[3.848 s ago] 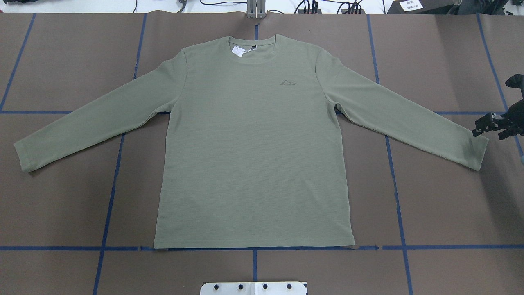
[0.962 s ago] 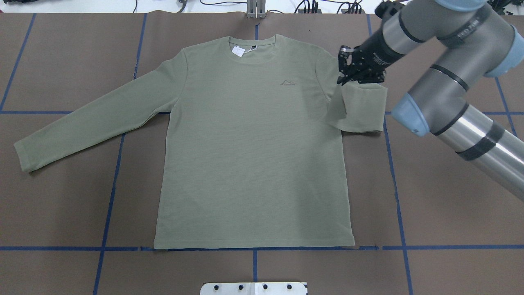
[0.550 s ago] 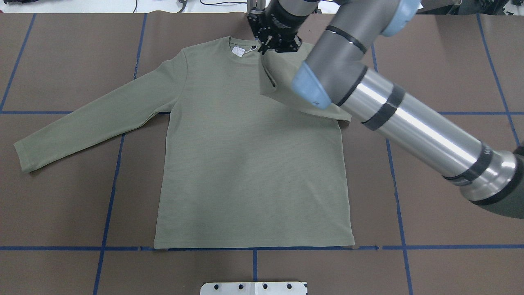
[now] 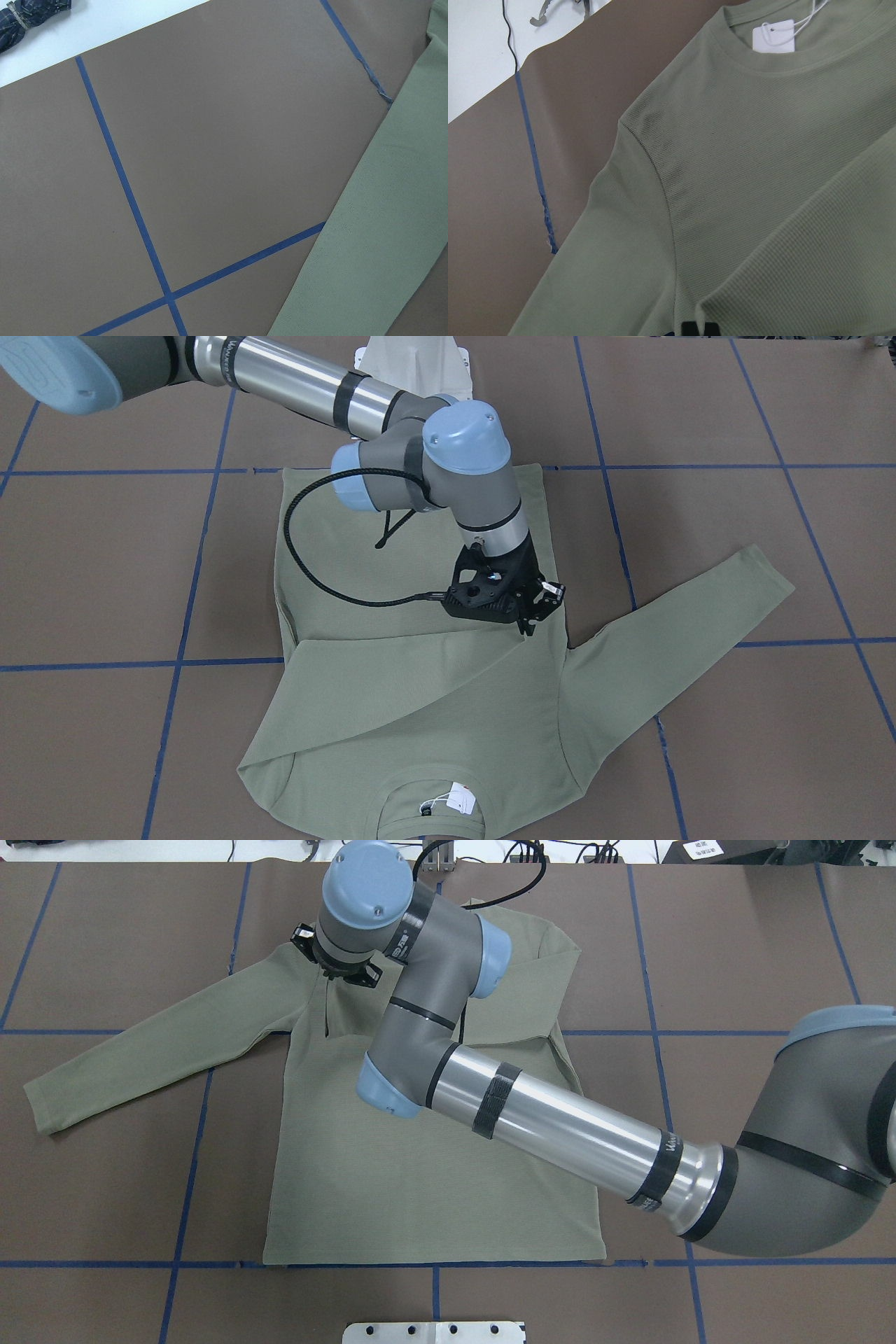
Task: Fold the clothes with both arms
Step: 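Carry the sleeve across the shirt toward the far shoulder with the right gripper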
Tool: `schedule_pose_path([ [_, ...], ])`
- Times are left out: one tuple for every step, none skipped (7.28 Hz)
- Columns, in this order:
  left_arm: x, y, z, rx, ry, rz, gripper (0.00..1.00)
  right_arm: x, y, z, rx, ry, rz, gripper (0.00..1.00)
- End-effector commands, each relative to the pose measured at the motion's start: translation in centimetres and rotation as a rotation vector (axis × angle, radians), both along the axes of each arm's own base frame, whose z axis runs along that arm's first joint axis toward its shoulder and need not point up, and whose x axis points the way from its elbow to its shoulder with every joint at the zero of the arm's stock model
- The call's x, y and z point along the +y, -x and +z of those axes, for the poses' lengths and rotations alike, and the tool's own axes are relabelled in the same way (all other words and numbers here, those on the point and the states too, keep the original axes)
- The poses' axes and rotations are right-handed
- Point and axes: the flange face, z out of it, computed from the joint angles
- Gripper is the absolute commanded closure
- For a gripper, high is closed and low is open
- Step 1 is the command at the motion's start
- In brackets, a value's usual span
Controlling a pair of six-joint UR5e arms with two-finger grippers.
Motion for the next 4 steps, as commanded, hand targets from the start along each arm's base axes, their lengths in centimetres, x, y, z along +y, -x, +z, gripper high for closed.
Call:
schedule_pose_path([
  [0.1,0.0,0.2,0.0,0.002,0.001,0.0,1.9,4.9,-1.5,-0.014,-0.047,0.008,1.0],
  [0.2,-0.1,0.3,0.0,0.006,0.002,0.0,1.5,6.0,0.1,-0.011,-0.055,0.022,1.0],
  [0.1,-0.1,0.5,0.0,0.007,0.002,0.0,1.3,6.2,0.1,-0.002,-0.061,0.044,0.42],
  [0.5,-0.2,0.9,0.003,0.01,0.004,0.0,1.2,6.2,-0.1,-0.001,-0.062,0.049,0.02],
])
